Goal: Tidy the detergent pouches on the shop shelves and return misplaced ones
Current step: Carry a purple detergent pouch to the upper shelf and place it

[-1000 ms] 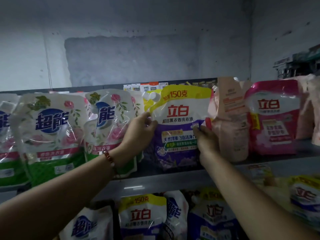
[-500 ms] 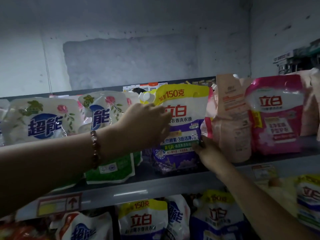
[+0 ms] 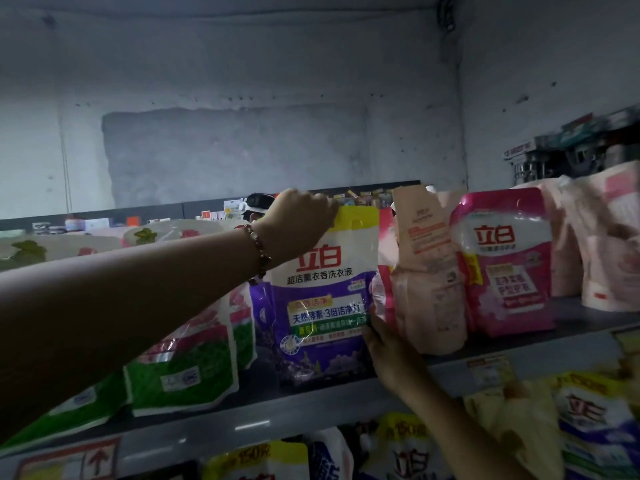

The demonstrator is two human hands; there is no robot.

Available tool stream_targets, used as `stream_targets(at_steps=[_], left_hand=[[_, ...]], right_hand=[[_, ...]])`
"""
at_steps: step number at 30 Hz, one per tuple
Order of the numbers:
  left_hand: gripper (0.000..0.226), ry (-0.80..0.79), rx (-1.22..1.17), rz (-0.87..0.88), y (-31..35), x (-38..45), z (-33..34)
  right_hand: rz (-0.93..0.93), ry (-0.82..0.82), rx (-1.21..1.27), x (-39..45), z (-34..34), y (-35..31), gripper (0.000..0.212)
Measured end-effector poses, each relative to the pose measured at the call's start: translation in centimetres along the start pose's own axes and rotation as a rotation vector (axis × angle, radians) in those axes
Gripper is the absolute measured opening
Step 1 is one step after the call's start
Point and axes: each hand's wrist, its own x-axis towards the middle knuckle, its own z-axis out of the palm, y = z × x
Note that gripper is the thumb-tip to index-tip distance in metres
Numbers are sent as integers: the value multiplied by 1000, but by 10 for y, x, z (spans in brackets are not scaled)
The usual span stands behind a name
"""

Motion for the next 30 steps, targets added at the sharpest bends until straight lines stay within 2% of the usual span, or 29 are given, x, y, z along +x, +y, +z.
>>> stream_targets(at_steps=[2,5,9,14,20,22,26,28,30], left_hand=[[21,-21,-61,-30,-7,-2,1],[21,-52,-188,-97,-13,-4,3],[26,-38,-249,-120,-17,-5,5],[27,-120,-347,-160,-33,-10,11],[30,-26,-447,-209,-28,-10,12],[42,-7,-445,-154,-25,-20,11],[86,61,-200,27,-13,-54,19],[92,34,-167,16,-12,-68,22],[83,0,-190,-72,-16,-69,23]], right_hand=[[-25,42,19,-2,-7,4,35],[-28,95,-132,-3,-6,9,36],[85,174,-263,-3,-2,7,26],[172,204,-397,-2,-2,-2,27],[140,221,-392,-12,4,-5,25],[132,221,-389,-17,6,-3,33],[-237,427,-399,-31,15,-6,58],[-393,383,-417,-37,21,-15,61],[-483,273,-450,-41,34,-24,62]])
